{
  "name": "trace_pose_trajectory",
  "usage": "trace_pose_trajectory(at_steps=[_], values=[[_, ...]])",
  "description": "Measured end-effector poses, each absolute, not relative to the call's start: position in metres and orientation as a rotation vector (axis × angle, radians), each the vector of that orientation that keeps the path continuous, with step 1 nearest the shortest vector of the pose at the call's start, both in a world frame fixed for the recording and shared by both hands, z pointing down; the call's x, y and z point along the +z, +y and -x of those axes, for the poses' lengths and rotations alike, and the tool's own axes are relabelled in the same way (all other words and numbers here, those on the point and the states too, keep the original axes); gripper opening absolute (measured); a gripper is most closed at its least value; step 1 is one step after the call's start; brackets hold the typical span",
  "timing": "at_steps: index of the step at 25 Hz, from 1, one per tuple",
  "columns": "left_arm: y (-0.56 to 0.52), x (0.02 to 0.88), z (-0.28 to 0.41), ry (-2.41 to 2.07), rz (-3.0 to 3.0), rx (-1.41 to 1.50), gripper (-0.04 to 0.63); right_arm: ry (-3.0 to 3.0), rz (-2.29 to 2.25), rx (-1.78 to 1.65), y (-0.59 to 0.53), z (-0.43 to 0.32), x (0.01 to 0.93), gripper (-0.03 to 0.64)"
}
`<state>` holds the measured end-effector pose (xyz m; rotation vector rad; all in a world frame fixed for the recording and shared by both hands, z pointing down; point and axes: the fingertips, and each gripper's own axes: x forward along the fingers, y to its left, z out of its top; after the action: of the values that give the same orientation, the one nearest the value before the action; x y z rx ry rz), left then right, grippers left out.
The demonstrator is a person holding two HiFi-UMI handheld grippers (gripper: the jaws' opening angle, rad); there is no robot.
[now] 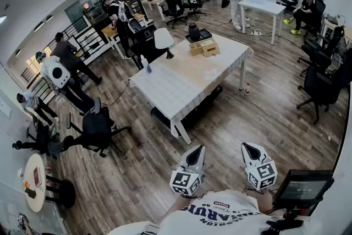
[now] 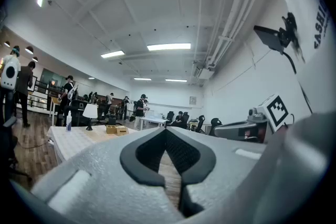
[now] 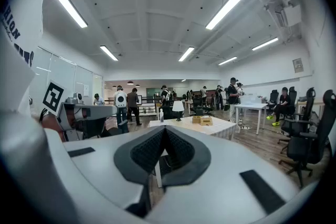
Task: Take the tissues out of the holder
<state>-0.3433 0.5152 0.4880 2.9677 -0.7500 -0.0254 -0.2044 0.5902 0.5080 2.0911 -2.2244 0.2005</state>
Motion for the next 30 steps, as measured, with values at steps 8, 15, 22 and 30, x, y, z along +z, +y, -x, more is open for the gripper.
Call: trace_pose_trajectory(at_steps=[8,15,22,30], values=[[0.525,0.486,0.338,-0.741,-2.990,-0.023,0.003,-2.216,-2.100,0.200,0.600,0.201,0.508,0.006],[0.524,0.492,0.330,-0.749,-2.992,0.003,0.003,-2.263,-2.115,0.242,0.597,0.187,0.515,0.006],[0.536,0.495,0.306,-0.761,-3.003,0.025,0.003,-2.230,-2.106,0.222,0.608,0.157,0.529,0.008],[0.532,0.503,0.282,-0.755,-2.998,0.100,0.003,-2.204,-2.117,0.305,0.598,0.125,0.545,0.011]])
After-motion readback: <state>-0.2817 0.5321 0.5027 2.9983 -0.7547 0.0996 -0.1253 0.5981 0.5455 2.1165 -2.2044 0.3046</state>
